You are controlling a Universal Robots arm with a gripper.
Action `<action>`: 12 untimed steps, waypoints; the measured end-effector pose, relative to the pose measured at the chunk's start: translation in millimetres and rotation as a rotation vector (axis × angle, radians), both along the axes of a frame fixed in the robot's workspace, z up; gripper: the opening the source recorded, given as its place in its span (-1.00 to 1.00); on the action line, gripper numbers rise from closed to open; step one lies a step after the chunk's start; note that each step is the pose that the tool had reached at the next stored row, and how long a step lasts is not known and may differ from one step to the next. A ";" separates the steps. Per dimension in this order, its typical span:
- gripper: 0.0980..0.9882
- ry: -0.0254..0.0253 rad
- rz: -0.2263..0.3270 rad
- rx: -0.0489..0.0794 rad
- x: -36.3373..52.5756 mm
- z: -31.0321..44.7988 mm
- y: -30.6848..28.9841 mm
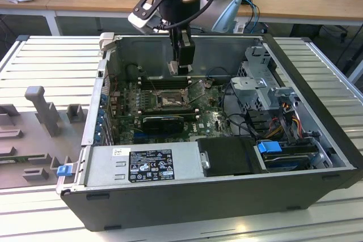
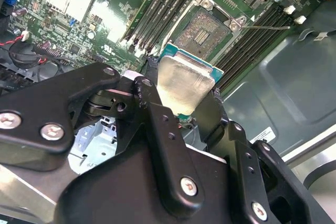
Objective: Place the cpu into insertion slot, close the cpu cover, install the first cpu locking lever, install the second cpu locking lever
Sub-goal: 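Place the cpu into insertion slot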
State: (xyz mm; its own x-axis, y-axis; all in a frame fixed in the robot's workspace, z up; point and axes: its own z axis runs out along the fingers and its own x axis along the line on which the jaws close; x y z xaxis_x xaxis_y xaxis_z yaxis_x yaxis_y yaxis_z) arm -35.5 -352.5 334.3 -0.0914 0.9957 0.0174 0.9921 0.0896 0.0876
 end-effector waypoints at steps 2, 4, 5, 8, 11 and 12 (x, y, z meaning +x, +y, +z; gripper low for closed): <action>-0.04 0.0000 0.000 0.000 0.0 -0.4 0.0; -0.04 0.0000 -0.001 0.000 0.0 -0.9 0.0; -0.04 0.0000 -0.002 0.000 0.0 -1.0 0.0; -0.04 0.0000 -0.003 0.000 0.0 -1.7 0.0; -0.04 0.0000 -0.004 0.000 0.0 -2.6 0.0; -0.04 -0.0001 -0.004 0.000 0.0 -2.9 0.0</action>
